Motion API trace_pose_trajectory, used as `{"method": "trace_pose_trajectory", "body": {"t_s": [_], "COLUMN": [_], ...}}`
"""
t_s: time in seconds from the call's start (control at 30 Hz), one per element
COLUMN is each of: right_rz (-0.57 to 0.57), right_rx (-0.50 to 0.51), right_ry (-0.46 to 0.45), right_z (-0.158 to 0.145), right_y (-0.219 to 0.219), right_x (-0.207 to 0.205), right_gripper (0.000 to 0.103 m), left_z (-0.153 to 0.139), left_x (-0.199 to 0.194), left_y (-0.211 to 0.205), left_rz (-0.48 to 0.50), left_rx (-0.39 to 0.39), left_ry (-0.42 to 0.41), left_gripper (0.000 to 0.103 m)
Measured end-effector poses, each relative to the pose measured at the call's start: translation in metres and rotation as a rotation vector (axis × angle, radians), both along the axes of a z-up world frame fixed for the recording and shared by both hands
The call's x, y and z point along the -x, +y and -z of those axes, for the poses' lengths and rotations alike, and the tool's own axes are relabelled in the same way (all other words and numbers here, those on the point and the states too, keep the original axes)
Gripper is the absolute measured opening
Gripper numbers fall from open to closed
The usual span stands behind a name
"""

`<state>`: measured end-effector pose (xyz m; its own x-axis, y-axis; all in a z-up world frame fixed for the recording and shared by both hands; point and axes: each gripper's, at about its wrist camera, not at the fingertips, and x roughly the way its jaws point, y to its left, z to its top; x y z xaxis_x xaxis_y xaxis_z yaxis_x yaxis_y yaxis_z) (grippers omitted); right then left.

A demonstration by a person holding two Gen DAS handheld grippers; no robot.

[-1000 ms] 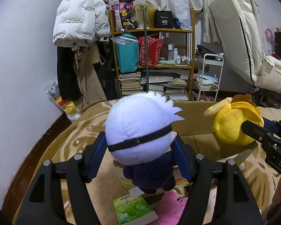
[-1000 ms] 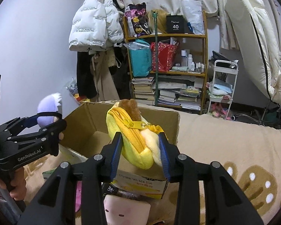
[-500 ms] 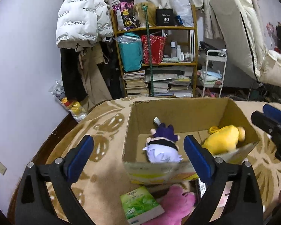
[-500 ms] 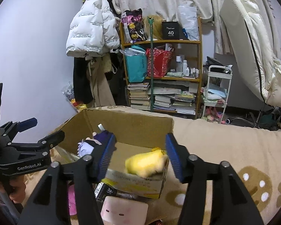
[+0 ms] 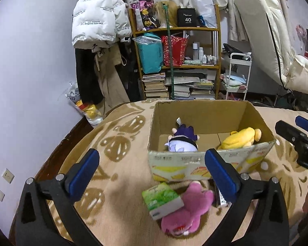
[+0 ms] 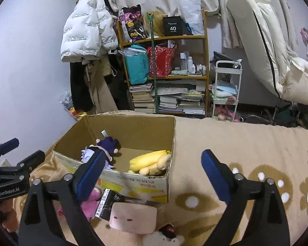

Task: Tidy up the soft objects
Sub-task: 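Open the left tool over the box while the right tool drops the yellow plush inside, then move both tools back down toward the remaining toys beside the box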

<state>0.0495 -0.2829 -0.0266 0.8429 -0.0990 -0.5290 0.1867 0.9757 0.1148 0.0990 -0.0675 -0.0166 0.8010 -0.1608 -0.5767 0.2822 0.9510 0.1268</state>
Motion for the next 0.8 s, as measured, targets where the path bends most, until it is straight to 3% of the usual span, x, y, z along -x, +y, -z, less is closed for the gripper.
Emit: {"method": "trace_pose_trajectory", "body": {"t_s": [0.17, 0.33, 0.8], "right_rz": [-0.006, -0.032, -0.059], "right_rx": [0.011, 0.026, 0.056], "right_ry": [-0.002, 0.008, 0.052], "right_z": [-0.005, -0.008, -0.009], "right_y": [0.005, 0.015, 0.035], "right_x": [0.013, 0.024, 0.037], "right_gripper": [0.103, 0.103, 0.103], "left_z": [-0.001, -0.003, 0.001], "left_x": [0.013, 0.025, 0.041], "left_y": [0.005, 0.016, 0.031], "left_rz": [0.001, -0.005, -0.057], "left_rx": [-0.033, -0.014, -0.035], "left_ry": [0.008, 0.06, 0.085], "left_gripper": [0.102, 0.102, 0.102]}}
